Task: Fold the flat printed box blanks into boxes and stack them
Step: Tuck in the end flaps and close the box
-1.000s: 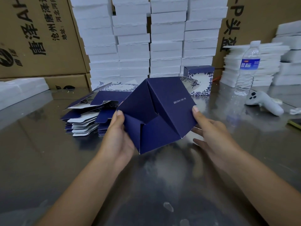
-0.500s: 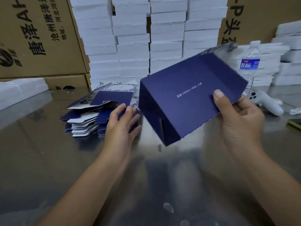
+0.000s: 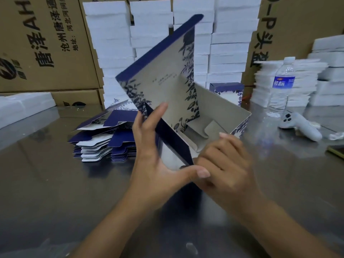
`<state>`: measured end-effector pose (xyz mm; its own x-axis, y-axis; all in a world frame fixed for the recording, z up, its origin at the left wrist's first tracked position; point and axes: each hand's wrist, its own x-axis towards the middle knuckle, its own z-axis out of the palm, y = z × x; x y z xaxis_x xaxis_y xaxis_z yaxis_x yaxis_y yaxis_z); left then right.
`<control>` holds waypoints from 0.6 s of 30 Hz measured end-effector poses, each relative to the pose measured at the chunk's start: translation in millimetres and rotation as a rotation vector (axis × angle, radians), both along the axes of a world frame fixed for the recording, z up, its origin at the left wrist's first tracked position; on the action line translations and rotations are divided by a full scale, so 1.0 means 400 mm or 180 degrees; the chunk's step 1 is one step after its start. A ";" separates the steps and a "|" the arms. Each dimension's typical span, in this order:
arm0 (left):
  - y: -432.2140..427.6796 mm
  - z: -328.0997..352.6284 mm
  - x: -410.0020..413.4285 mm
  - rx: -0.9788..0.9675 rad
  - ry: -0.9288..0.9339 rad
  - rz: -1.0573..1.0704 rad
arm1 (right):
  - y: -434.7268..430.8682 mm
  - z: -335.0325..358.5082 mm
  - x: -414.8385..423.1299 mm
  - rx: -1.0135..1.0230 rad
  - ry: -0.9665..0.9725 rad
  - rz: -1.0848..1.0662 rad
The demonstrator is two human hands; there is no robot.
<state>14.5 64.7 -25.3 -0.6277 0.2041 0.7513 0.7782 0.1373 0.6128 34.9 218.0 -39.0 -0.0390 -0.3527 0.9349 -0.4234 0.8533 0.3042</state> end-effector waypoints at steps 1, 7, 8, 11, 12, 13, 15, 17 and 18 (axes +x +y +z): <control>0.000 0.001 -0.003 0.0074 -0.0008 -0.0010 | -0.001 0.006 0.002 0.0035 -0.0081 -0.0020; 0.005 -0.008 -0.015 0.0370 0.0122 0.0090 | 0.005 0.053 0.048 -0.0470 -0.1353 0.0647; 0.006 -0.010 -0.016 0.0364 0.0169 0.0127 | 0.004 0.064 0.058 -0.0623 -0.1494 0.0791; 0.007 -0.009 -0.020 0.0403 0.0327 0.0097 | 0.000 0.111 0.072 -0.0907 -0.1815 0.1042; 0.008 -0.008 -0.021 0.0403 0.0384 0.0107 | -0.002 0.130 0.073 -0.0863 -0.1873 0.0913; 0.009 -0.009 -0.021 0.0391 0.0435 0.0139 | -0.005 0.150 0.072 -0.0759 -0.1979 0.0684; 0.012 -0.012 -0.020 0.0347 0.0553 0.0197 | -0.019 0.188 0.061 -0.0431 -0.2417 -0.0074; 0.014 -0.016 -0.018 0.0229 0.0751 0.0177 | -0.030 0.210 0.030 -0.0071 -0.2820 -0.0857; 0.015 -0.017 -0.017 0.0156 0.0825 0.0156 | -0.033 0.215 0.007 0.0085 -0.3036 -0.1129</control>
